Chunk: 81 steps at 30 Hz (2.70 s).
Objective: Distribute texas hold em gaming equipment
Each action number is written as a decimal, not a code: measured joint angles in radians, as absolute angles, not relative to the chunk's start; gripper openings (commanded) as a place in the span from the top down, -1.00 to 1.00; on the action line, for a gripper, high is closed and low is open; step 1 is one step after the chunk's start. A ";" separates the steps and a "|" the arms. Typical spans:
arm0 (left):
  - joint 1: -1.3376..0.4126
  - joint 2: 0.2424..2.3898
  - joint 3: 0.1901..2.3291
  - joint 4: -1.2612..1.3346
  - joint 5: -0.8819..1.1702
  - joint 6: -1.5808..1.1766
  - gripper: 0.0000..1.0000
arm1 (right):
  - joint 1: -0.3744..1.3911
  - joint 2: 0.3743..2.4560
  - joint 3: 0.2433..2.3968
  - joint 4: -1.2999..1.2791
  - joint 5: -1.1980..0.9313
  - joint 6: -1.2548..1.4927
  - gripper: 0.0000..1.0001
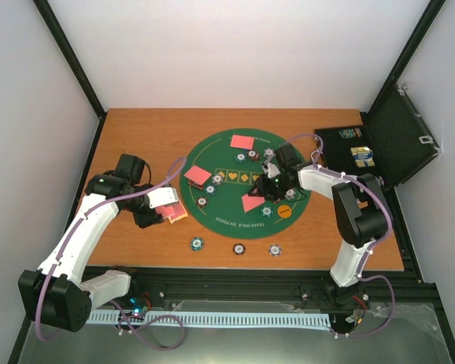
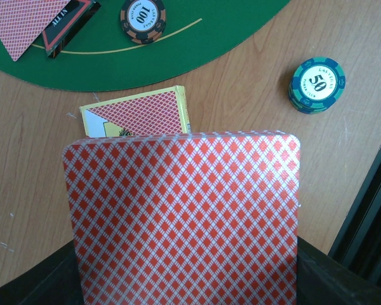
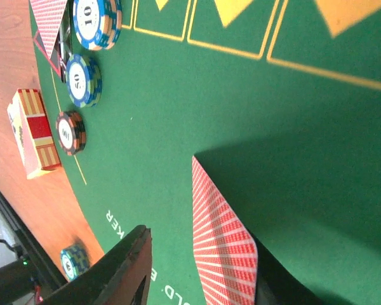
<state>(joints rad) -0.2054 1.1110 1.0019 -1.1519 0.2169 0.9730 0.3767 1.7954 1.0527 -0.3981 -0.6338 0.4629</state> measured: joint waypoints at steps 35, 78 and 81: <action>-0.205 1.111 1.006 -1.153 0.229 0.973 0.97 | 0.807 1.673 0.964 0.200 -0.697 0.928 -0.75; -0.205 1.111 1.006 -1.173 0.235 0.973 0.98 | 0.976 2.086 1.211 0.589 -0.765 1.221 -0.54; -0.206 1.111 1.006 -1.174 0.237 0.973 0.98 | 0.970 2.086 1.205 0.595 -0.771 1.219 -0.48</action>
<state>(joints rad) -0.2058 1.1114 1.0058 -1.1736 0.2367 0.9733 0.9699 2.0861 1.2049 0.5945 -0.7712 1.2190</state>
